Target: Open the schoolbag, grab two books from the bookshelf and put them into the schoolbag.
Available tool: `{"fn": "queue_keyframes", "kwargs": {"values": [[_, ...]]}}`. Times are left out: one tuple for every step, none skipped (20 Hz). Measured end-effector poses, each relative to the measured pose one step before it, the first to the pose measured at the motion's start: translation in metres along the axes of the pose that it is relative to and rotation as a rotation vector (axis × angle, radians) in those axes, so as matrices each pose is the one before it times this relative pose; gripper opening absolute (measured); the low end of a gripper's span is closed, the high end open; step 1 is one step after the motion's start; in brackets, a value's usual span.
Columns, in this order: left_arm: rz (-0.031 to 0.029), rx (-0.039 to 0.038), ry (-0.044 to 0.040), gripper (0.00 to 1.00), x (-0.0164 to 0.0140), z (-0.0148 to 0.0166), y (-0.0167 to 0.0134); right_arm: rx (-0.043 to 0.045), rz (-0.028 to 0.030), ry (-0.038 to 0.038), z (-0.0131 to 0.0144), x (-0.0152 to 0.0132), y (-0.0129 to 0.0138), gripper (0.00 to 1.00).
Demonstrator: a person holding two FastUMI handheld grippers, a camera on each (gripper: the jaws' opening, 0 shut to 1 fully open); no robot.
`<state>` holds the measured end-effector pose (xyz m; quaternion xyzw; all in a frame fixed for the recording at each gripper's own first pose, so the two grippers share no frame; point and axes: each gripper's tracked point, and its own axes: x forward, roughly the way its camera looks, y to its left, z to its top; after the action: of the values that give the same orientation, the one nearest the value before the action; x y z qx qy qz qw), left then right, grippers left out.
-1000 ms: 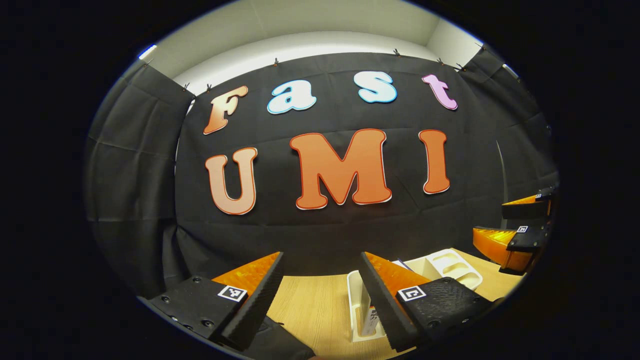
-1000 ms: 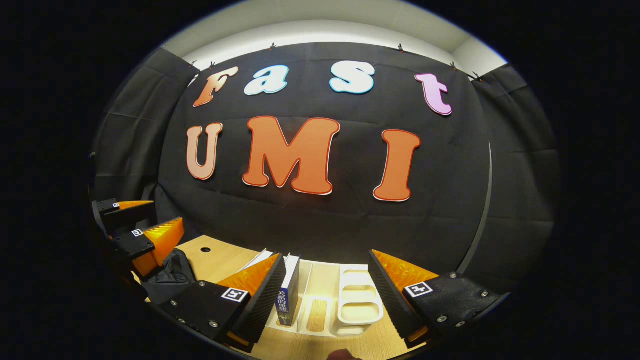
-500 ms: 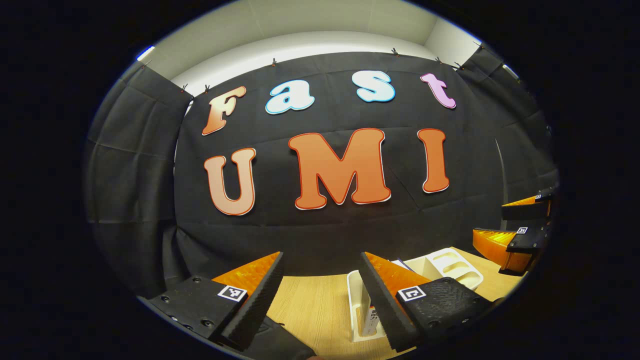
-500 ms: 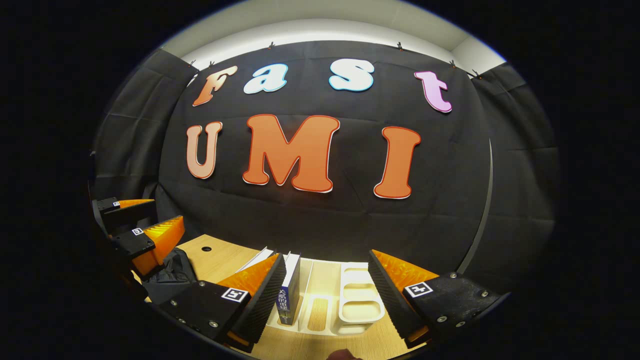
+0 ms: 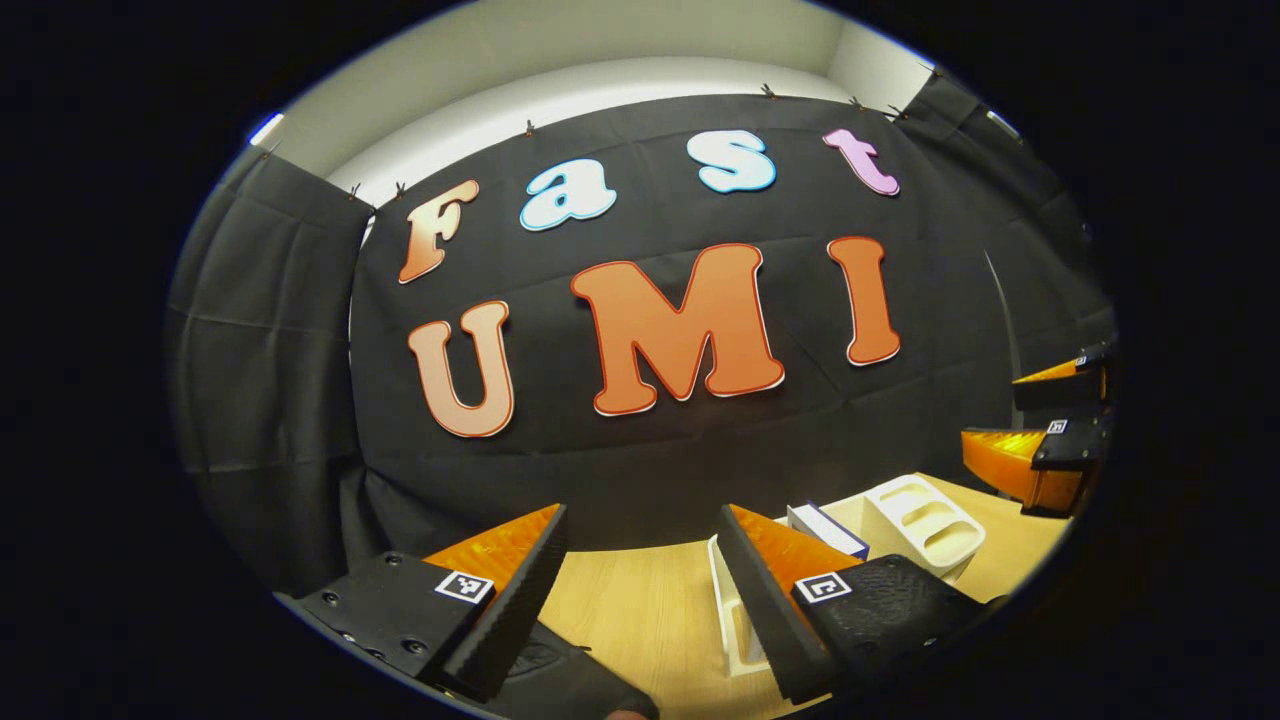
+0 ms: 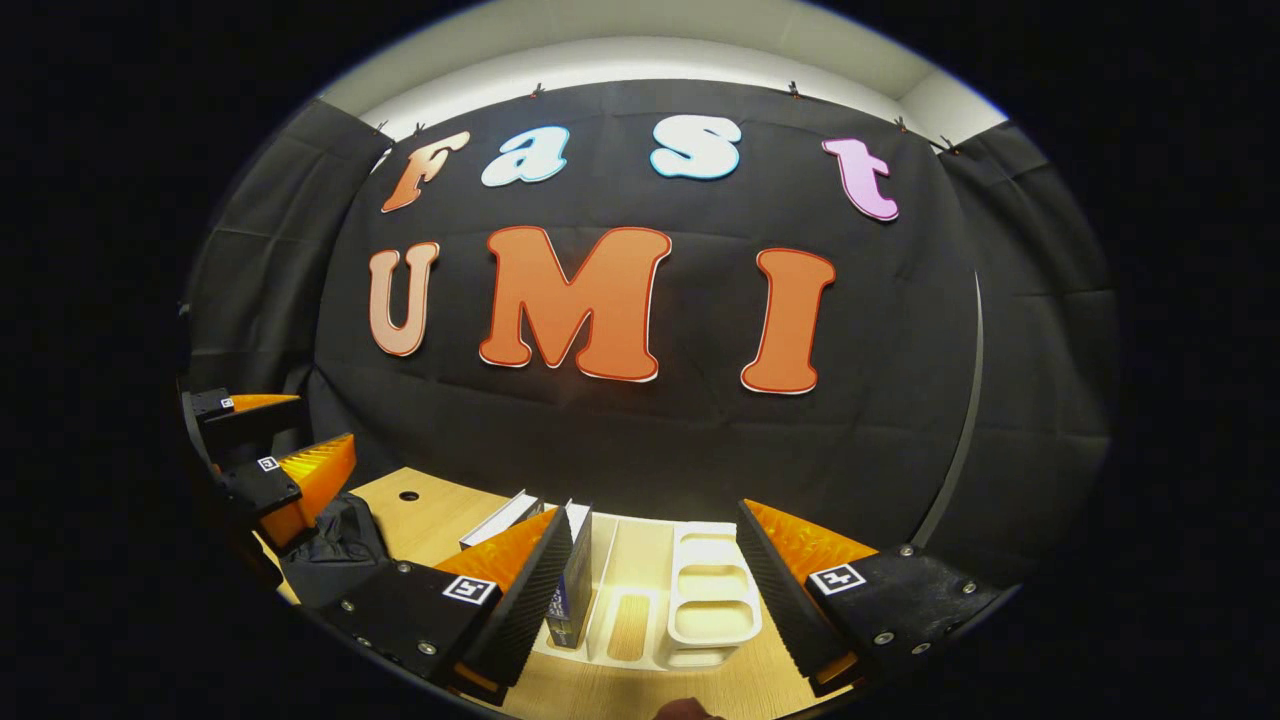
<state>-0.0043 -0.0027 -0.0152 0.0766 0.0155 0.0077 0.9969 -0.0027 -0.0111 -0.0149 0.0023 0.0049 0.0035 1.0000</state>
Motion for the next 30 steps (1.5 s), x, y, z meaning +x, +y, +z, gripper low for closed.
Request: {"fn": "queue_keyframes", "kwargs": {"values": [[0.00251, 0.02028, 0.0138, 0.93, -0.00101, -0.0057, 0.00162, 0.00026, 0.00367, 0.00353, -0.00175, 0.00114, -0.00184, 0.97], [-0.00553, 0.01537, 0.01554, 0.94, -0.00014, -0.00842, -0.00212, -0.00201, 0.0001, 0.00203, -0.00207, 0.00127, -0.00132, 0.97], [-0.01241, 0.01013, 0.02079, 0.94, -0.00036, -0.01001, -0.00328, -0.00223, 0.00015, 0.00245, -0.00119, 0.00155, -0.00249, 0.97], [-0.01153, 0.01225, 0.02622, 0.94, -0.00105, -0.01321, -0.00283, -0.00281, 0.00257, 0.00452, -0.00334, 0.00145, -0.00105, 0.97], [-0.00027, 0.03717, 0.02476, 0.94, -0.00158, -0.01032, -0.00067, -0.00325, -0.00188, 0.00492, -0.00271, 0.00145, -0.00237, 0.97], [0.00384, 0.04885, 0.01879, 0.95, 0.0004, -0.01287, 0.002, 0.00071, 0.00577, 0.00526, -0.00402, 0.00175, -0.00164, 0.98], [0.00457, 0.05354, 0.02257, 0.96, -0.00114, -0.01132, -0.00068, 0.0006, -0.00016, 0.00594, -0.00298, 0.00171, -0.00235, 0.98], [0.0021, 0.04091, 0.01506, 0.96, -0.00165, -0.01225, -0.00324, 0.00296, 0.00613, 0.00642, -0.00384, -0.00025, -0.00101, 0.98], [-0.00729, 0.03383, 0.02376, 0.96, -0.0013, -0.01273, -0.00604, 0.00072, 0.00375, 0.00395, -0.00225, 0.00207, -0.00058, 0.97], [-0.00088, 0.03506, 0.02213, 0.96, -0.00214, -0.01403, -0.00679, -0.00077, 0.00464, 0.00332, -0.00204, 0.00215, -0.00172, 0.97], [-0.0004, 0.03226, 0.02558, 0.96, -0.0035, -0.01217, -0.00554, -0.00346, 0.00723, 0.00307, -0.00351, 0.00121, -0.00126, 0.97], [0.00206, 0.03375, 0.02385, 0.96, -0.00177, -0.01363, -0.00699, -0.00519, 0.00204, 0.00268, -0.00222, 0.00199, -0.00208, 0.97], [0.00021, 0.02755, 0.02441, 0.96, -0.00204, -0.01564, -0.00687, -0.00191, 0.00814, 0.00288, -0.00183, 0.0014, -0.00099, 0.97], [-0.00322, 0.02668, 0.03457, 0.96, -0.00088, -0.0154, -0.0064, -0.00254, 0.0021, 0.0018, -0.00252, 0.00126, -0.00237, 0.97], [-0.00022, 0.01706, 0.0233, 0.96, -0.00082, -0.0151, -0.00525, -0.00011, 0.0038, 0.0018, -0.00119, 0.00073, -0.00245, 0.97], [-0.00649, 0.02064, 0.03245, 0.96, 0.0001, -0.0165, -0.00639, 0.00149, 0.00239, -0.00146, -0.00134, 0.00076, -0.00242, 0.97], [0.00547, 0.02634, 0.03232, 0.96, 0.00019, -0.01637, -0.0051, 0.0004, 0.00419, 0.00045, -0.00116, 0.00015, -0.00222, 0.97], [0.00423, 0.03332, 0.04006, 0.96, -0.00004, -0.01598, -0.00529, -0.00207, 0.00222, 0.00205, -0.00213, 0.00109, -0.00171, 0.97], [0.00458, 0.03059, 0.03689, 0.96, 0.00037, -0.01693, -0.00284, -0.0016, 0.0027, 0.00031, 0.00019, 0.00093, -0.00179, 0.97], [-0.00344, 0.02865, 0.04311, 0.96, 0.00064, -0.01659, -0.00514, -0.00199, 0.0056, 0.00121, -0.00158, 0.00032, -0.00095, 0.97], [-0.00333, 0.02743, 0.03754, 0.96, 0.00172, -0.01784, -0.0072, -0.00318, 0.00003, -0.00107, -0.00003, -0.00001, -0.00237, 0.97], [-0.01379, 0.02156, 0.02015, 0.97, 0.00241, -0.01032, -0.00712, -0.0025, 0.00399, 0.00024, -0.00108, -0.00045, -0.00286, 0.97], [-0.00609, 0.01518, 0.02266, 0.97, 0.00238, -0.01129, -0.00652, -0.00319, -0.00421, -0.003, 0.0007, -0.00058, -0.00302, 0.97], [-0.00121, 0.01359, 0.02992, 0.96, 0.00324, -0.01032, -0.00218, -0.00091, -0.00079, -0.00156, -0.00041, -0.00085, -0.00267, 0.97], [0.00341, 0.01261, 0.02579, 0.96, 0.00319, -0.01071, -0.00125, -0.0013, -0.00729, -0.00074, -0.00043, -0.00027, -0.00352, 0.97], [0.01858, 0.01161, 0.01511, 0.96, 0.00118, -0.00597, 0.00246, 0.00261, -0.00487, -0.00139, 0.00074, -0.00076, -0.0037, 0.97], [0.01173, 0.00618, 0.01313, 0.96, 0.00311, -0.00474, 0.00038, 0.00412, -0.00378, 0.00049, -0.00051, -0.00025, -0.00262, 0.98], [0.0027, 0.0092, 0.02329, 0.96, 0.00547, -0.00806, -0.00226, 0.00405, -0.00606, -0.00224, -0.00028, -0.00084, -0.00333, 0.98], [0.00556, 0.01516, 0.01909, 0.96, 0.00506, -0.00473, -0.0007, 0.00287, -0.0039, -0.00039, 0.00066, -0.00001, -0.00171, 0.98], [0.0172, 0.02217, -0.00031, 0.96, 0.00354, 0.00035, 0.00273, 0.0013, -0.00549, -0.0026, 0.00017, -0.00103, -0.00331, 0.97]]}}
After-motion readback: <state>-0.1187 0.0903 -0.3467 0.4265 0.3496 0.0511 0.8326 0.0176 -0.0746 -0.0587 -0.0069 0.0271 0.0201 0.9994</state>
